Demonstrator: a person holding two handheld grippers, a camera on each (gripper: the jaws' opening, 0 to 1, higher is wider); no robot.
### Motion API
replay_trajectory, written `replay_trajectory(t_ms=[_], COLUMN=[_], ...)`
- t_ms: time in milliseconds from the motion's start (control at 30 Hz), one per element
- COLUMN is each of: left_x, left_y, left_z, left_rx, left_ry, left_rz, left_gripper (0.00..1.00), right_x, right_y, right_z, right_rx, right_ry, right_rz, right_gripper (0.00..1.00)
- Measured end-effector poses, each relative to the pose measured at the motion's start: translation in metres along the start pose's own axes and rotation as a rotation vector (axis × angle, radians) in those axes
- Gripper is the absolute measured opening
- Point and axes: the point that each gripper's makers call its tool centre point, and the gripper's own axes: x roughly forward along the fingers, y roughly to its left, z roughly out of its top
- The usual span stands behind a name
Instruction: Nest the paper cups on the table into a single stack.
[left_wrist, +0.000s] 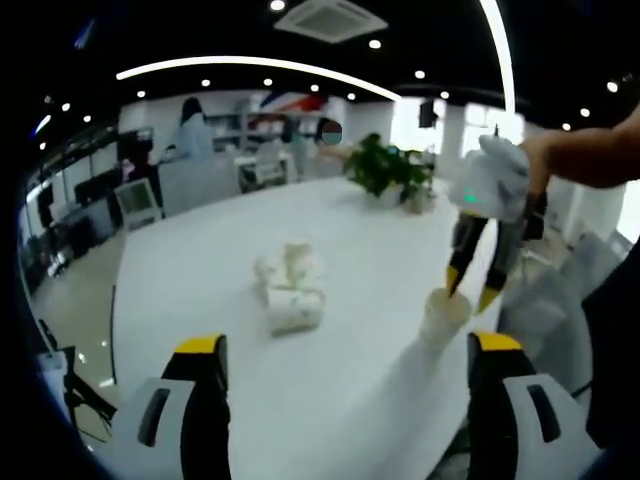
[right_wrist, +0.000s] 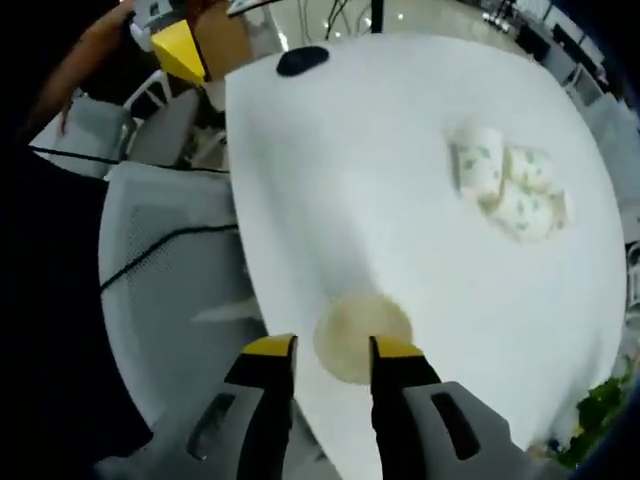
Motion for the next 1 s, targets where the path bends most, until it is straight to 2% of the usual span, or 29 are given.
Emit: replay_trajectory(t_ms=[133,300,567,733,867,900,1000], left_x=[0.001,0.003,0.011,0.021,0.025,0.026,0.030], left_y=[0.001,-0.001,-0.005,-0.009,-0.014,-0.014,-0.017], left_z=[0.002,0.006,0.019,0.029,0.042,0.045,0.050], left_rx=[0.000,-0.002,-0.032,-0.030,-0.040,-0.054,-0.071], left_ry=[-0.004,-0.011,-0.050,-0.061,-0.089,-0.097,-0.105], left_rz=[0.000,-0.005,-0.002,0.012,0.039,0.052,0.084], left_gripper=[0.99,0.99,0.99,0.99,0.99,0.99,0.99], right_x=[-0.015,-0.037,-0.092,-0.116,-0.134,-0.140,-0.150], right_y=[-0.002,-0.003,-0.020,-0.033,-0.048,-0.053,-0.063], right_z=[0.005,0.006,0.010,-0.002,-0.007,-0.009,-0.020], right_rx=[0.005,0.023,0.070,0.061,0.088,0.095,0.112], right_ry=[-0.075,-0.148,-0.392,-0.486,-0.608,-0.655,-0.727], right_rz=[-0.009,0.002,-0.020,-0.062,-0.106,-0.120,-0.144], right_gripper=[0.38,0.43,0.58,0.64,0.68,0.69,0.71])
